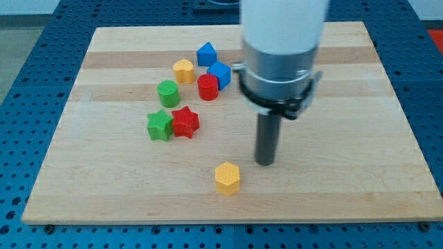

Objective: Move the blue cube to the top of the yellow hexagon

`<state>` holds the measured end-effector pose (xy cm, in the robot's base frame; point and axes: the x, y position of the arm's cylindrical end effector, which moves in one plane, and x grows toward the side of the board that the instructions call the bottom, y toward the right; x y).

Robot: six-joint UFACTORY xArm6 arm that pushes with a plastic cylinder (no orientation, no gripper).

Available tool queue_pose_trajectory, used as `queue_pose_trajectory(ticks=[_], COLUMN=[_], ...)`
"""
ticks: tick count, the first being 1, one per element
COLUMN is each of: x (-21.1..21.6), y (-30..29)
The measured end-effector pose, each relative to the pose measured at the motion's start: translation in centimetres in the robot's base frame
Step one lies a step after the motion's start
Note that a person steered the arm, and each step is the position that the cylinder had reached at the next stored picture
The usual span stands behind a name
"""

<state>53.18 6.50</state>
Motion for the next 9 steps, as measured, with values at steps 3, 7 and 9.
queue_pose_trajectory(ticks=[3, 7, 9], x=[-17.5, -31.5, -31.9], y=[0.4, -8.2, -12.0])
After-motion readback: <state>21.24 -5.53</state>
